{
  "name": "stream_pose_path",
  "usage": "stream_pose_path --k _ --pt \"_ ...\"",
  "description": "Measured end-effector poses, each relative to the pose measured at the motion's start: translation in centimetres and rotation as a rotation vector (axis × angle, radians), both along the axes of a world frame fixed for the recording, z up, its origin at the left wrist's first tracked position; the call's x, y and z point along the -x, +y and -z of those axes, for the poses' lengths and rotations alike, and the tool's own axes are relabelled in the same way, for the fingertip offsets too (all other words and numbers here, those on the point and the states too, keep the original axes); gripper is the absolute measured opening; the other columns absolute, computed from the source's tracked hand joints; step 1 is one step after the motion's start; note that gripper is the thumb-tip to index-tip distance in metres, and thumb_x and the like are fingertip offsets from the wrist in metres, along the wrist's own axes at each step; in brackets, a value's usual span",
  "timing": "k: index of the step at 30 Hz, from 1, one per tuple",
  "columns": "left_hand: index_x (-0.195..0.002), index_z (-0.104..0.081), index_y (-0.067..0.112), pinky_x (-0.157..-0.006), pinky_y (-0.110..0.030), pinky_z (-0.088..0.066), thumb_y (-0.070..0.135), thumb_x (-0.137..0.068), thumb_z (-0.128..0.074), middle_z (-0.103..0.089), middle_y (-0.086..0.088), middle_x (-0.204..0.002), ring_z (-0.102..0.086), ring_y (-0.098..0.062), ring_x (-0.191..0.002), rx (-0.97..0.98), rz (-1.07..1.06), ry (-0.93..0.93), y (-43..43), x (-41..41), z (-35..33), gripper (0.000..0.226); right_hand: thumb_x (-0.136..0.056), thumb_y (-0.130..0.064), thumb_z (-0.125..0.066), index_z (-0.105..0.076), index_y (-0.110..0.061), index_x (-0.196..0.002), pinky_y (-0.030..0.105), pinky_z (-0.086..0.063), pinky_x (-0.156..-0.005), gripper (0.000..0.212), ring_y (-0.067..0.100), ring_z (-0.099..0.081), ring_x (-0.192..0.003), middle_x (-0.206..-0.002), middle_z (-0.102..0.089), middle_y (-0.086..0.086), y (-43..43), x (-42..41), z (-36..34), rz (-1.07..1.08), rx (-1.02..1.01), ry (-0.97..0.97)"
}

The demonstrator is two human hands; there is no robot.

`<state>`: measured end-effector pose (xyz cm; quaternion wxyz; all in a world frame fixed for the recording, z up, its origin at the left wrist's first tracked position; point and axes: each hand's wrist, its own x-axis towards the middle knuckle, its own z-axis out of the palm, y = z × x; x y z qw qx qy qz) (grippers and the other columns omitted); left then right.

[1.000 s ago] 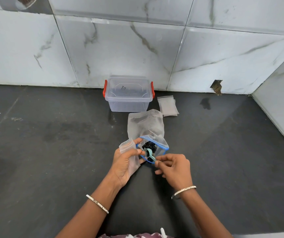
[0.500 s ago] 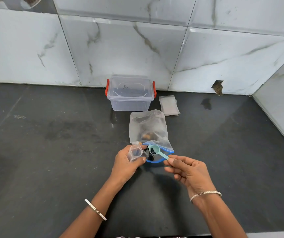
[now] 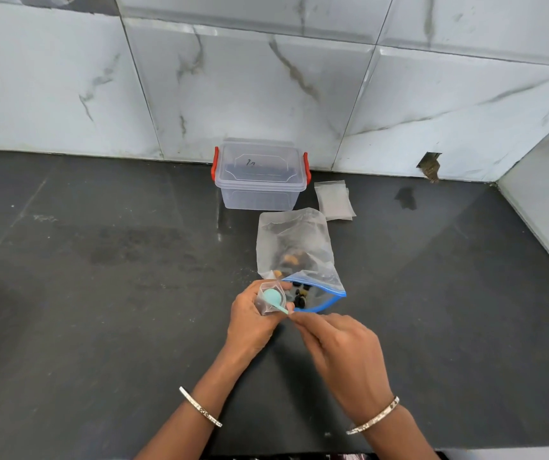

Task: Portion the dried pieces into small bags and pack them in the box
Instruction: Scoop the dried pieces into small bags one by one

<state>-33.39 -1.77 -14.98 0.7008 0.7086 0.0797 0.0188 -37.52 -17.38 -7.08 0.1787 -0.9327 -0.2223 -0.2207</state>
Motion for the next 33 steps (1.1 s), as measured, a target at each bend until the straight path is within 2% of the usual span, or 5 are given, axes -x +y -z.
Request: stream_pose_path --k 9,16,24,27,33 --pt "-0.110 -0.073 0.017 -0.090 -0.040 -0.058 0.034 -0.068 -0.082 -0.077 -0.003 -0.105 -0.072 -0.023 -0.098 -0.046 0.006 0.016 0.0 0.1 0.6 0.046 -0.084 -0.023 -0.072 -0.076 -0.029 -0.099 0.028 -0.049 -0.049 0.017 0.010 -0.058 -0.052 -0.070 -0.071 -0.013 -0.4 0.6 0.7 0.114 -0.156 -0.013" --pt "-0.113 -0.072 0.028 -0.099 -0.036 -0.055 0.023 -0.077 -0.081 -0.074 0.004 -0.117 -0.070 -0.012 -0.109 -0.087 0.016 -0.014 0.0 0.1 0.0 0.038 -0.081 -0.006 -0.077 -0.077 -0.012 -0.087 0.017 -0.052 -0.056 0.009 0.020 -0.075 -0.067 -0.073 -0.077 0.003 -1.2 0.4 -0.7 0.300 -1.071 0.628" --pt "-0.116 -0.074 0.033 -0.102 -0.041 -0.054 0.027 -0.073 -0.075 -0.073 0.008 -0.118 -0.069 -0.012 -0.111 -0.066 0.015 -0.002 -0.4 -0.2 -0.6 0.044 -0.080 -0.017 -0.076 -0.075 -0.026 -0.086 0.031 -0.057 -0.060 0.011 0.008 -0.070 -0.062 -0.069 -0.073 -0.012 -1.4 -1.6 1.3 0.447 -0.423 0.310" --pt "-0.113 -0.073 0.038 -0.101 -0.045 -0.055 0.028 -0.071 -0.074 -0.075 0.005 -0.116 -0.070 -0.016 -0.110 -0.035 0.010 0.018 -0.5 -0.6 -0.4 0.043 -0.070 -0.015 -0.083 -0.067 -0.021 -0.075 0.028 -0.037 -0.037 0.018 0.028 -0.059 -0.043 -0.053 -0.063 -0.001 -0.2 -2.9 2.2 0.475 -0.051 0.166" --pt "-0.114 -0.074 0.027 -0.100 -0.050 -0.055 0.024 -0.072 -0.075 -0.076 0.000 -0.112 -0.071 -0.020 -0.108 0.040 0.012 0.060 -0.5 -1.2 -0.1 0.042 -0.065 -0.016 -0.086 -0.059 -0.015 -0.062 0.021 -0.021 -0.042 0.027 0.030 -0.051 -0.034 -0.042 -0.054 0.002 1.3 -4.3 3.8 0.481 0.110 0.236"
